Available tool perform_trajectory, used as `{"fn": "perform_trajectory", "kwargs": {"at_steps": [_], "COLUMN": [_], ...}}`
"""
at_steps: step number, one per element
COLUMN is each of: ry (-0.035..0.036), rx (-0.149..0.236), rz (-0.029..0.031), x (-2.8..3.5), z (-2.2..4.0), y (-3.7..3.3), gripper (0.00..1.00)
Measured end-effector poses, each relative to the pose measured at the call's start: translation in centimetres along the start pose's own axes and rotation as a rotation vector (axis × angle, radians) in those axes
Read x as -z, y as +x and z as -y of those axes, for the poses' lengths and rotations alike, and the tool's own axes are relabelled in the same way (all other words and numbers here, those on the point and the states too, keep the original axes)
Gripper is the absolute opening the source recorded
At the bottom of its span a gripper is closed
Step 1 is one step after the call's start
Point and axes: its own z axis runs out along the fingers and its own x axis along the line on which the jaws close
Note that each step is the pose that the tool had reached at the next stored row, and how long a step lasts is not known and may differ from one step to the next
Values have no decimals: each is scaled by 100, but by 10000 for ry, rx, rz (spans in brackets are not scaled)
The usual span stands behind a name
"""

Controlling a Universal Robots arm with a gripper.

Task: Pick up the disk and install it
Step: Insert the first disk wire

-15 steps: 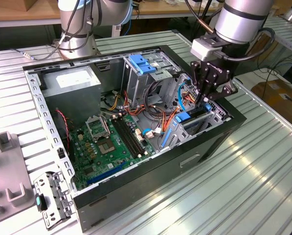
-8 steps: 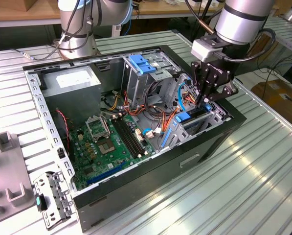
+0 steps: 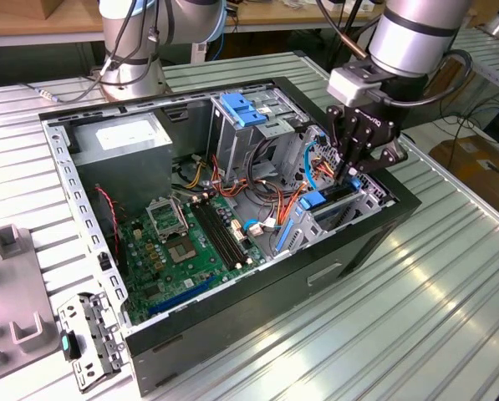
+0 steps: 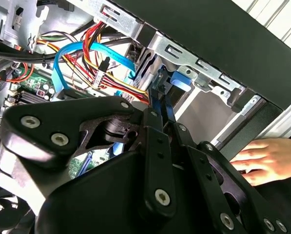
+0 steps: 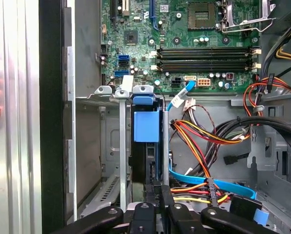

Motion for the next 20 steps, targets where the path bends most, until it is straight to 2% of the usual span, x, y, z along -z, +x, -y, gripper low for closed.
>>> {"fn": "perform_trajectory", "kwargs": {"at_steps": [5, 8, 12, 20], "ry": [0, 0, 2, 3], "rx": [0, 1, 43, 39], "rz": [3, 22, 47, 44], "x": [15, 13, 12, 10], "z": [1, 0, -10, -10], "y": [3, 29, 29, 22], "gripper": [16, 16, 16, 16]}}
